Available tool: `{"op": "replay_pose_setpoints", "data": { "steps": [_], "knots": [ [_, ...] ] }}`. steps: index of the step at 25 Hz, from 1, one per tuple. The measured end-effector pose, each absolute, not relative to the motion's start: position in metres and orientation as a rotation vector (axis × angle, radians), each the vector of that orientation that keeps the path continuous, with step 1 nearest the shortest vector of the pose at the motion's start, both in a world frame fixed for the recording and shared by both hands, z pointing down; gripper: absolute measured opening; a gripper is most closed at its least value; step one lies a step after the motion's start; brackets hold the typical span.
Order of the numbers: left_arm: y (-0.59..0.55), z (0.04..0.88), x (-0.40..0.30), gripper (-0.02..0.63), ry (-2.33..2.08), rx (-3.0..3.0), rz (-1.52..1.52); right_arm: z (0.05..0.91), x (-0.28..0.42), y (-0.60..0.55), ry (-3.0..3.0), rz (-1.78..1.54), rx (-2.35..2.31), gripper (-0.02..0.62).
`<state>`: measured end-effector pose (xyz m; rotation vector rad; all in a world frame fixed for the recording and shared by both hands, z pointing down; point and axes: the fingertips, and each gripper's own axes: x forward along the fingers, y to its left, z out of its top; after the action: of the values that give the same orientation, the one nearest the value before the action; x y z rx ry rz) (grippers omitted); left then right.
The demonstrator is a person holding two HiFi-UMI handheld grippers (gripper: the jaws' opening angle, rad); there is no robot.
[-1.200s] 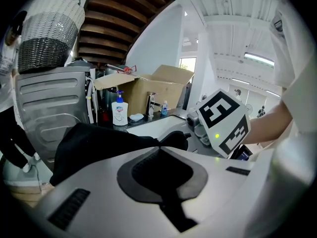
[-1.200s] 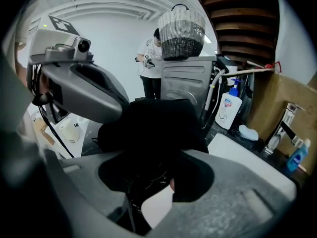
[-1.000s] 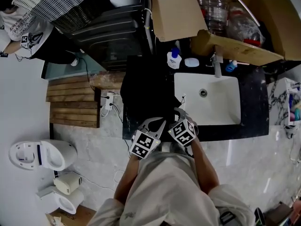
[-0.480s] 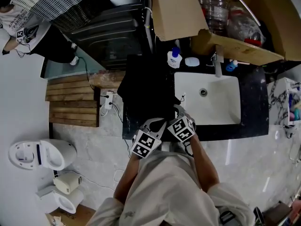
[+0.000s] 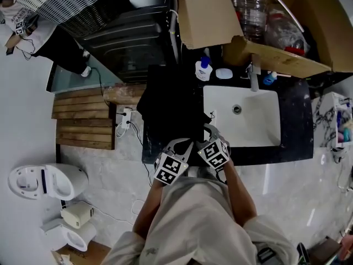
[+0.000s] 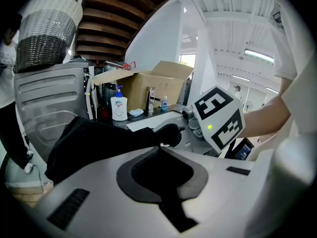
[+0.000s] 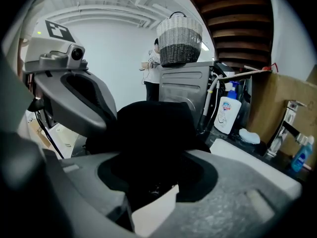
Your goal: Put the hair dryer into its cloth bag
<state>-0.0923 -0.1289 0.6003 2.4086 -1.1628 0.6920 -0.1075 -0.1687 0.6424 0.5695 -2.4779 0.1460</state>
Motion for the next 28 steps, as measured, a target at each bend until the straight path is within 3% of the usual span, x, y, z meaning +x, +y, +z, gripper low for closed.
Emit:
{"op": "replay_pose_setpoints", "data": {
  "steps": [6,10,28],
  "knots": [
    [-0.128,0.602,-0.095,0.014,-1.195,2.407,0.704,0.639,-0.09,-0.162,-2.445,0.145,0.574,0.189],
    [-0.127,0.603,-0.094,0.069,-1.199,2.405,0.713,0.641,-0.074,-0.152,-2.404,0.168,0.562,0.188],
    [-0.146,0.564,-0.108,0.082,-1.419,2.423,0.569,0.546,-0.043,-0.157,-2.609,0.161,0.837,0.187]
  ]
}}
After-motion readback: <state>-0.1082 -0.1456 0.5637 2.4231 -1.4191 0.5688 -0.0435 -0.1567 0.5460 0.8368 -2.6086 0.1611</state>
